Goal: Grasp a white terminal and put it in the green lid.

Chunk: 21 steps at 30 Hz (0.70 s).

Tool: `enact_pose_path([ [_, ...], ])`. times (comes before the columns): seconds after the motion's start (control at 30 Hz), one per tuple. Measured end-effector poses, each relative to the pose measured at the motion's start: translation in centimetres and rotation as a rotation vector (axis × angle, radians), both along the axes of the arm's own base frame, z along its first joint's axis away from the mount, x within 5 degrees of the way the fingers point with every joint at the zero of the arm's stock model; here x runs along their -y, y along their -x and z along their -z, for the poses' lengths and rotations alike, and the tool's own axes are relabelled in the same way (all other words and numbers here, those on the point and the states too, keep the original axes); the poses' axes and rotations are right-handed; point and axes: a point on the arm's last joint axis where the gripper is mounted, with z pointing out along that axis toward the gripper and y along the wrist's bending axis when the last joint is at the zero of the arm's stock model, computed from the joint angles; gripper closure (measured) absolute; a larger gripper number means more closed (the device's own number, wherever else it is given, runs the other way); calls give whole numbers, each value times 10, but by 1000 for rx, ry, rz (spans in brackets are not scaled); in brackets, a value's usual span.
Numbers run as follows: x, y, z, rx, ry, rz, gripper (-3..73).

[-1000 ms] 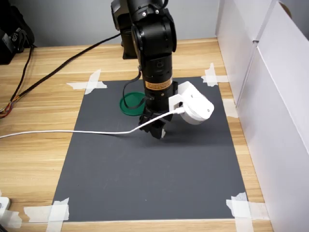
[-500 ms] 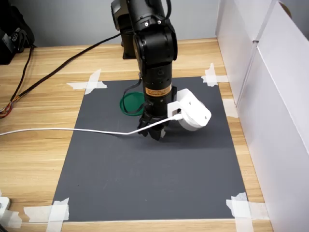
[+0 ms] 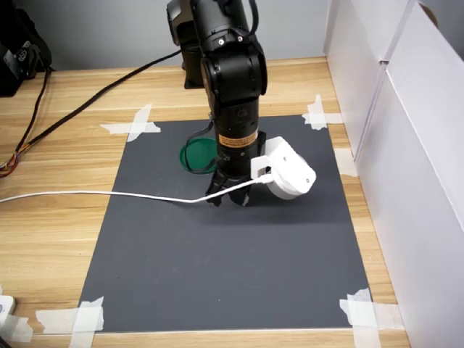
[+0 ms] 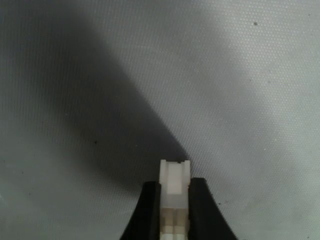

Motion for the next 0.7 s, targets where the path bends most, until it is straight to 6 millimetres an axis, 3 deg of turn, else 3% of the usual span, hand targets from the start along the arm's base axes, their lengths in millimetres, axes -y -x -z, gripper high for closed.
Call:
enact_pose_path([
  [0.13,1,4,-18,44,-18,22,614],
  [0.5,15,47,-119,258,-87,31,614],
  [0.6,20,64,-131,284,-95,32,614],
  [0.7,25,82,-127,269,-87,23,614],
])
